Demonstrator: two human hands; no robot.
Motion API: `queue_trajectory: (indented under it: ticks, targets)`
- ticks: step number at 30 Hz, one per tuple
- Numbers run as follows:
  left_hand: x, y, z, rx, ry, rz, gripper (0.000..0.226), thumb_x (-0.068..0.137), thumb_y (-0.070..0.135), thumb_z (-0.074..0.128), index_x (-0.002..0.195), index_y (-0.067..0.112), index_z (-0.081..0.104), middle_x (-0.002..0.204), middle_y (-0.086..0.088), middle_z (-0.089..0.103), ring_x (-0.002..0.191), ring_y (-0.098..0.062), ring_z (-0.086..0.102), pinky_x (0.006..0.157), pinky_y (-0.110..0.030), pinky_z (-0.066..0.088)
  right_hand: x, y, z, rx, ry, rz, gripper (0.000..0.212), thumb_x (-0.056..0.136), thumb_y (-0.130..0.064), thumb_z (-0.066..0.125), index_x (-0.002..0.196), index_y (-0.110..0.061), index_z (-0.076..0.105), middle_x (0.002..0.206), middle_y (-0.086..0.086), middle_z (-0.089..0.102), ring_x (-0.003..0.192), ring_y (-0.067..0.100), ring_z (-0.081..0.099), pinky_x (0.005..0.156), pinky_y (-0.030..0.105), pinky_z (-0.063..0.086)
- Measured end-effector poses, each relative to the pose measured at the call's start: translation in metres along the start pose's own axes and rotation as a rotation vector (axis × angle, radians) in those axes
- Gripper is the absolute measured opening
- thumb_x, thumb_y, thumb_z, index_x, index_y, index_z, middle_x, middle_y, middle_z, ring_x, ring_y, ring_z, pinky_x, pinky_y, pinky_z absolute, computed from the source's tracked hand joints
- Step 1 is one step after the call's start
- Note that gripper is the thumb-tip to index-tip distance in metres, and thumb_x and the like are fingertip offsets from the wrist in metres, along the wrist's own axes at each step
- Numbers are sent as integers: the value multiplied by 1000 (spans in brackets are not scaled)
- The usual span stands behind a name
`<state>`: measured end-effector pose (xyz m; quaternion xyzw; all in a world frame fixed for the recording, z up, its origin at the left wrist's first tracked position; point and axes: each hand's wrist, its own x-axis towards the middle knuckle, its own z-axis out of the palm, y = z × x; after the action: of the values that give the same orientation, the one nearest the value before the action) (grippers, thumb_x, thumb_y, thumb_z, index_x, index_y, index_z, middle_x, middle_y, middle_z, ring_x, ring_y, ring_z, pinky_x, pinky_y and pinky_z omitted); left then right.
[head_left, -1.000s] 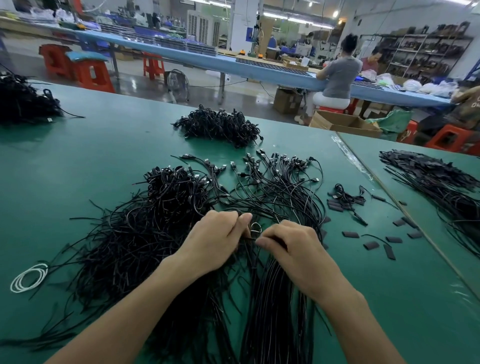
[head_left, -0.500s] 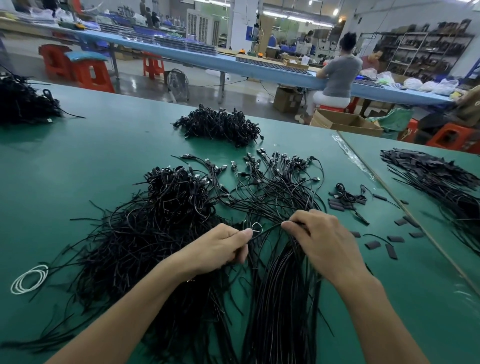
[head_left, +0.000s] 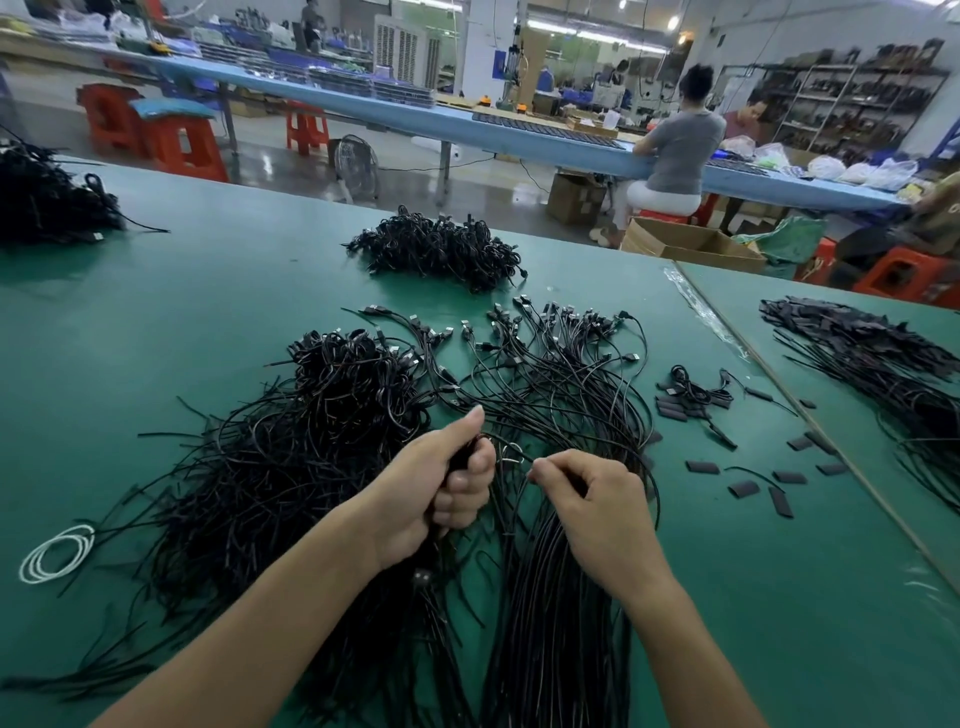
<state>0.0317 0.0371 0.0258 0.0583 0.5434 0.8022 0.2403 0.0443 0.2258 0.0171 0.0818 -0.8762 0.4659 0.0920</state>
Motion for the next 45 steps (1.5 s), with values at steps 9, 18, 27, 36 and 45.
queue_trajectory:
  ticks: [9, 18, 27, 36, 45]
  targets:
    - [-5, -7, 5, 79, 33, -15, 56, 102, 48, 39, 53, 22, 40, 45, 9, 26, 37, -6, 21, 36, -18, 22, -6, 4, 9, -58, 53, 28, 23, 97, -30, 61, 77, -22, 71, 51, -9, 53, 43, 5, 39, 43, 18, 30]
    - [8, -11, 12, -281, 204, 85, 50, 104, 36, 43, 66, 13, 65, 58, 0, 53, 46, -10, 48, 43, -20, 43, -21, -8, 26, -149, -344, 33, 28, 101, -33, 53, 78, -21, 63, 57, -4, 50, 44, 9, 34, 46, 37, 33]
    - [8, -25, 7, 543, 281, 353, 37, 92, 46, 55, 68, 25, 73, 67, 6, 71, 63, -10, 66, 60, -24, 52, -23, -30, 6, -315, -380, -201, 18, 100, -31, 51, 92, -26, 65, 91, -16, 61, 83, 6, 57, 76, 31, 50]
    - [-9, -13, 10, 438, -84, -89, 64, 98, 63, 34, 58, 21, 61, 46, 7, 36, 38, -6, 32, 38, -15, 29, -6, -25, -16, -50, -186, -220, 17, 83, -24, 79, 76, -28, 64, 78, -12, 64, 76, 9, 59, 68, 14, 42]
    - [-16, -7, -2, 224, -304, -208, 51, 94, 57, 46, 55, 25, 43, 51, 3, 50, 41, -8, 46, 41, -17, 38, -9, -20, -16, 255, -418, -113, 5, 93, -22, 69, 95, -26, 66, 90, 6, 70, 88, 33, 65, 83, 53, 54]
